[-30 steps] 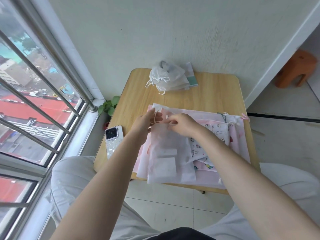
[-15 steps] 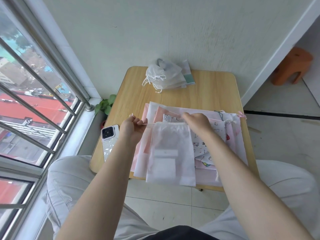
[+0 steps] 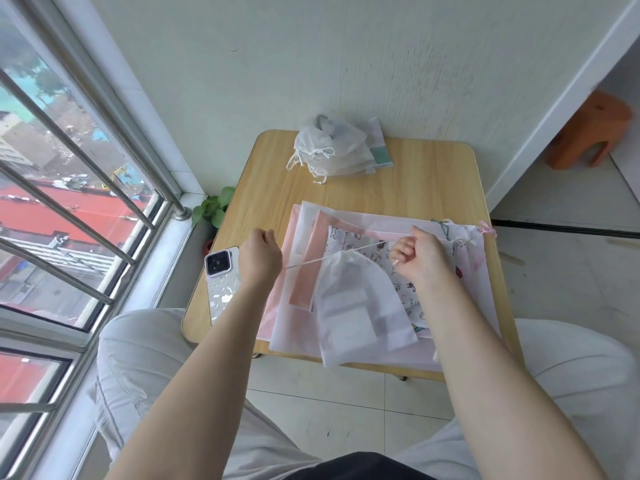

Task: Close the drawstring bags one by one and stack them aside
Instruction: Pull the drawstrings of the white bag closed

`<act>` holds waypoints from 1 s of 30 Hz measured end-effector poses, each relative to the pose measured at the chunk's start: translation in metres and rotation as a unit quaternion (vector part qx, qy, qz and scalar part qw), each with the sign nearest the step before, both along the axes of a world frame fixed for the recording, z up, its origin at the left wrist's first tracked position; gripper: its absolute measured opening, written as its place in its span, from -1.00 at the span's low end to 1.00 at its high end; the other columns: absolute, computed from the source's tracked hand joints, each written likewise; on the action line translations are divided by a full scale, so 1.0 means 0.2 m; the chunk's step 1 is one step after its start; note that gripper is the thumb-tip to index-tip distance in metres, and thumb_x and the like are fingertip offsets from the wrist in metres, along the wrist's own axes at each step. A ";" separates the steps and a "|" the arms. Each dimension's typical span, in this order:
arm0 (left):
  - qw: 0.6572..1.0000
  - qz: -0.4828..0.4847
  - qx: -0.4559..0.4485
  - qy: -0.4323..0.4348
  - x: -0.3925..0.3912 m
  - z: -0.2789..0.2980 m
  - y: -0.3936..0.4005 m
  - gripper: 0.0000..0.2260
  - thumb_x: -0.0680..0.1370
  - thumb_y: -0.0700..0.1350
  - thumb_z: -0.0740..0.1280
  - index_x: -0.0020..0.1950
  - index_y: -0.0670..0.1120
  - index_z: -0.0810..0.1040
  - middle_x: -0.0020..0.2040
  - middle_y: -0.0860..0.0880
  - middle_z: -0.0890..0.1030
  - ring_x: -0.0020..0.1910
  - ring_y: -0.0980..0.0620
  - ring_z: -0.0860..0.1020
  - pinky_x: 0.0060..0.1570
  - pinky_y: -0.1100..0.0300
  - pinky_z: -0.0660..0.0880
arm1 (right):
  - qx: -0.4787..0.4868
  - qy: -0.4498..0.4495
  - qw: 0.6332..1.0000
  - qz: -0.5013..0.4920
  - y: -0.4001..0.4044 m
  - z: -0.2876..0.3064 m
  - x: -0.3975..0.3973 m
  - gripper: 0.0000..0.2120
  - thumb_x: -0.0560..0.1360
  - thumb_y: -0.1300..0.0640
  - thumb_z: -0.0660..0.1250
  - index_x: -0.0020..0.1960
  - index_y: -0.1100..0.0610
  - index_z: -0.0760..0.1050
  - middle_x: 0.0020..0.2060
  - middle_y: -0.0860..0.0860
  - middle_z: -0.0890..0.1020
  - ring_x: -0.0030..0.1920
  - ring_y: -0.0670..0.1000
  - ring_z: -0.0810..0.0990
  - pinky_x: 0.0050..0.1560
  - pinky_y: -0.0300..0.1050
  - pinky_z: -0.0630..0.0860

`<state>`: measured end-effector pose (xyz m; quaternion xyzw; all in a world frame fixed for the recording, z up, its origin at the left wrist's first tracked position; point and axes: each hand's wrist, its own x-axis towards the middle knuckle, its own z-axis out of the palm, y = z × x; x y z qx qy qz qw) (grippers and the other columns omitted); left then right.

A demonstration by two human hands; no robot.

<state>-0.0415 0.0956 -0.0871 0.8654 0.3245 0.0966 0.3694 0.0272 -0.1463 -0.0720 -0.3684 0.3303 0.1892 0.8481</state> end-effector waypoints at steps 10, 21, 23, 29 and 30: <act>0.978 0.011 -0.169 -0.120 0.04 0.10 -0.03 -0.66 0.64 0.04 0.16 0.32 -0.13 0.36 0.23 -0.03 0.45 0.21 0.00 0.43 0.11 0.15 0.36 | -0.015 -0.155 0.984 0.085 0.01 0.08 0.03 -0.80 0.56 -0.01 0.32 0.08 0.10 0.50 0.01 0.06 0.66 0.03 0.05 0.65 0.06 -0.06 0.58; 0.961 -0.175 0.001 0.213 0.02 0.15 -0.19 -0.52 0.57 0.14 0.16 -0.36 -0.15 0.58 -0.34 -0.03 0.63 -0.29 -0.07 0.60 -0.25 0.13 0.52 | -0.426 -0.183 0.801 0.378 0.13 0.05 -0.08 -0.66 0.53 -0.12 0.31 -0.22 0.12 0.63 -0.33 -0.06 0.66 -0.36 -0.06 0.56 -0.36 -0.26 0.42; 0.966 -0.163 -0.001 0.201 0.01 0.14 -0.24 -0.51 0.56 0.18 0.22 -0.43 -0.13 0.38 -0.45 0.00 0.45 -0.41 -0.02 0.44 -0.40 0.17 0.31 | -0.443 -0.212 0.783 0.382 0.17 0.05 -0.10 -0.58 0.49 -0.14 0.37 -0.42 0.08 0.43 -0.47 -0.09 0.40 -0.44 -0.07 0.37 -0.43 -0.28 0.27; 0.954 -0.083 -0.287 0.014 -0.02 0.13 -0.27 -0.75 0.51 -0.06 0.39 -0.17 -0.25 0.66 -0.33 -0.06 0.56 -0.30 0.01 0.47 -0.27 0.16 0.41 | -0.433 -0.256 0.779 0.375 0.19 0.02 -0.13 -0.72 0.50 0.07 0.41 -0.26 0.24 0.49 -0.36 0.07 0.29 -0.35 -0.01 0.25 -0.42 -0.21 0.14; 0.933 -0.073 -0.353 -0.015 -0.02 0.14 -0.28 -0.77 0.54 -0.08 0.37 -0.12 -0.24 0.68 -0.27 -0.07 0.62 -0.26 0.01 0.53 -0.20 0.19 0.46 | -0.431 -0.252 0.782 0.372 0.18 0.00 -0.13 -0.70 0.50 0.07 0.41 -0.25 0.28 0.50 -0.36 0.08 0.31 -0.35 -0.01 0.27 -0.41 -0.20 0.17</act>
